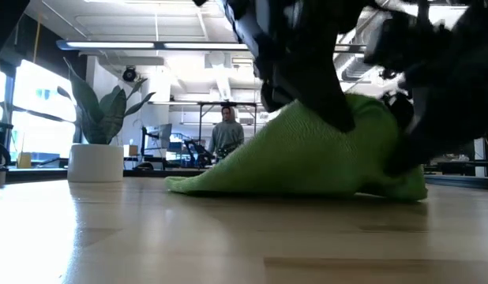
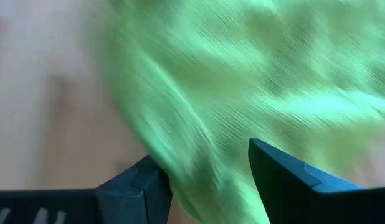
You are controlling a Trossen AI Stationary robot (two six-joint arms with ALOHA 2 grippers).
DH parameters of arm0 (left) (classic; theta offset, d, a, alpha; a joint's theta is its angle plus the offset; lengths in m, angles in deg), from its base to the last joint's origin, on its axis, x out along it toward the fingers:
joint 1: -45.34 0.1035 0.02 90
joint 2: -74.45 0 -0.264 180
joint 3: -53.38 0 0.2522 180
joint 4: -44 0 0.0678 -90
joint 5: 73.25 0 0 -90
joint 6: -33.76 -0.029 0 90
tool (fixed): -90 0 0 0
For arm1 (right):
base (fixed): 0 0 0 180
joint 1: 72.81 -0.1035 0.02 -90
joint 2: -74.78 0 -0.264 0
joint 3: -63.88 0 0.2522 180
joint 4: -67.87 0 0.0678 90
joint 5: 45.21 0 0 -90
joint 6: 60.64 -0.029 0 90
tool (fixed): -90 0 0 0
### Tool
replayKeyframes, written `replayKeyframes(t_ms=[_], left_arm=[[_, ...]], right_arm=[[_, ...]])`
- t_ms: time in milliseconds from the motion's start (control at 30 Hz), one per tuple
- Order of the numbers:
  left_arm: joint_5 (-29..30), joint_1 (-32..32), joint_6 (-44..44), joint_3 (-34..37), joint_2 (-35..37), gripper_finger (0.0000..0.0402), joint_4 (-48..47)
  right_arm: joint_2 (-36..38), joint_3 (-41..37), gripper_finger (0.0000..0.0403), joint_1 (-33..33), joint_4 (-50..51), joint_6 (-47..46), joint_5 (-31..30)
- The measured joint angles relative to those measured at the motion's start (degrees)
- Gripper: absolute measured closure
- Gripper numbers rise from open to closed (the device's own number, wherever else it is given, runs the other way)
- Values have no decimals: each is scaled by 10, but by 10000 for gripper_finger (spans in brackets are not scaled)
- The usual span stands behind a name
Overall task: Fold microfiber towels
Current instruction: Fold the green microfiber towel
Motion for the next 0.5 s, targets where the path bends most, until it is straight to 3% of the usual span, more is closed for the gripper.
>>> replayKeyframes(t_ms=[167, 500], left_arm=[[-16, -13, -17, -28, 1, 398, -46], [-16, -31, -22, -41, 1, 398, -90]], right_arm=[[-9, 0, 210, -1, 91, -44, -50], [-9, 0, 214, -4, 112, -46, -75]])
